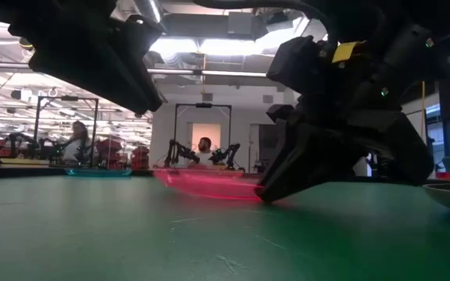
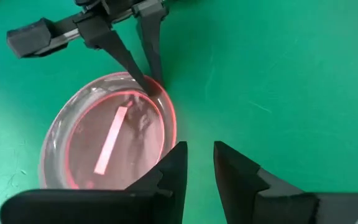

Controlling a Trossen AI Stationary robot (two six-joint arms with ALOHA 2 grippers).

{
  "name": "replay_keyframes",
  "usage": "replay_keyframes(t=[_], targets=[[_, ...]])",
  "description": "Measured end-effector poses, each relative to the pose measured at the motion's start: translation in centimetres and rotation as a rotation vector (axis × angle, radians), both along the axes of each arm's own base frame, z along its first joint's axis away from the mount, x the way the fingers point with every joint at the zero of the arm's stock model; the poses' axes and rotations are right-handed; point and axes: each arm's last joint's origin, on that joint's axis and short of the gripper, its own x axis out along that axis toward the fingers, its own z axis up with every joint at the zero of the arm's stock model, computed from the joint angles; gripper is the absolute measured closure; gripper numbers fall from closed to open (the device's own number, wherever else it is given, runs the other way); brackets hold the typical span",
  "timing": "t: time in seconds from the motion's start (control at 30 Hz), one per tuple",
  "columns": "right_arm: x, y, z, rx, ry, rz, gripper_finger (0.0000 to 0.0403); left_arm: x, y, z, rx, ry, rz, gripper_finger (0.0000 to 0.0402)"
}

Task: Stack plastic plates
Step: Stack the bottom transparent pink plate on top of the transparent orange plate

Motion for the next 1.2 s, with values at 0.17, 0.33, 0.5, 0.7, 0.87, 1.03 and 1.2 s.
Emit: replay_keyframes(t=[0.17,0.33,0.5,0.7,0.87,1.03,1.2], targets=[[-0.1,0.0,0.0,-0.063,-0.003,0.021,0.0398,0.0,0.0,0.0,-0.001,0.000,0.000,0.0329],[-0.4,0.5,1.2,-0.090,0.017,0.020,0.0399,0.0,0.0,0.0,0.000,0.000,0.001,0.0329],[-1.6,2.6,6.0,-0.081,0.034,0.029,0.0399,0.0,0.0,0.0,0.001,0.001,0.001,0.0329],[-4.8,4.8,12.3,0.020,0.083,-0.001,0.0401,0.0,0.0,0.0,-0.012,0.000,0.014,0.0329],[-8.2,6.3,16.8,0.257,0.182,-0.048,0.0401,0.0,0.0,0.0,-0.016,0.001,0.018,0.0329],[-11.1,8.3,18.4,0.451,0.249,-0.056,0.0402,0.0,0.0,0.0,-0.017,-0.001,0.019,0.0329],[-13.7,10.5,17.9,0.531,0.319,-0.119,0.0402,0.0,0.0,0.0,-0.018,-0.002,0.019,0.0329]])
